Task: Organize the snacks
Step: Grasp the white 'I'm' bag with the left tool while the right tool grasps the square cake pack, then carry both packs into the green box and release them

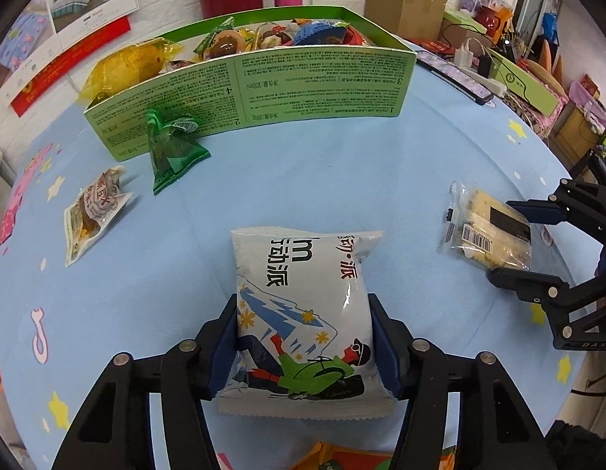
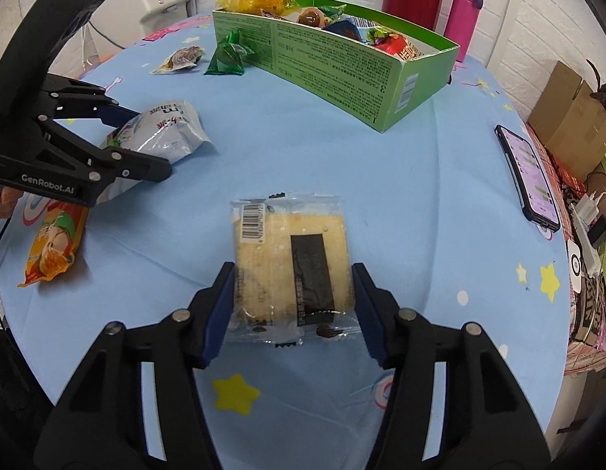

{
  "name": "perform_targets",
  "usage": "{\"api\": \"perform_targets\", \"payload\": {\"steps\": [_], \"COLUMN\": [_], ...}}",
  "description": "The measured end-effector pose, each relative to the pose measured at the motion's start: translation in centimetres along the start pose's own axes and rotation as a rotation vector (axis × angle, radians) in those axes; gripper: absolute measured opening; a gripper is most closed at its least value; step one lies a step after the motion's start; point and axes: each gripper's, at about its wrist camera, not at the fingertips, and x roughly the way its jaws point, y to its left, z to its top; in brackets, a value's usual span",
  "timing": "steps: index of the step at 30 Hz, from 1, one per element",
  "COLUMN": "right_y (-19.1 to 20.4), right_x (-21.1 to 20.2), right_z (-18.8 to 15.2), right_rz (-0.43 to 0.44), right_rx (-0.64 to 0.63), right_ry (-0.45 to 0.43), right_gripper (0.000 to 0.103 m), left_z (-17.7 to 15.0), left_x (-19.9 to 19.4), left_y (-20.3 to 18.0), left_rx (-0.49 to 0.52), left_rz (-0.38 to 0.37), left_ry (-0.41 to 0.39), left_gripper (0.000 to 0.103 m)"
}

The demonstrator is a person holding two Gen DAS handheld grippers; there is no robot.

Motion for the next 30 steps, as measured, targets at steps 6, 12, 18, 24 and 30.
{"api": "perform_targets", "payload": {"steps": [6, 12, 18, 24, 30], "right_y": [0.5, 0.3, -0.2, -1.1, -2.5], "right_x": [-0.1, -0.9, -2.3, -3.6, -4.7], "right_z": [0.0, 0.9, 2.4, 4.3, 7.8], "right_rz": [-0.008, -0.013, -0.022, -0.037, -0.035], "right_rx": [-0.022, -0.018, -0.011, 0.014, 0.078], "right_ry": [0.0, -0.038, -0.092, -0.161, -0.261], "right_gripper": [0.059, 0.059, 0.059, 0.059, 0.059], "left_z": [-0.1, -0.1, 0.3, 1.8, 6.1], "left_x": [-0.2, -1.1, -1.0, -3.1, -7.7], "left_y": [1.0, 1.4, 1.5, 2.7, 4.9], "left_rx": [-0.057, -0.075, -0.079, -0.118, -0.168], "left_rz": [0.032, 0.044, 0.051, 0.025, 0.03], "left_ry": [-0.016, -0.041, -0.047, -0.1, -0.24], "left_gripper": [0.058, 0.058, 0.058, 0.058, 0.058]}}
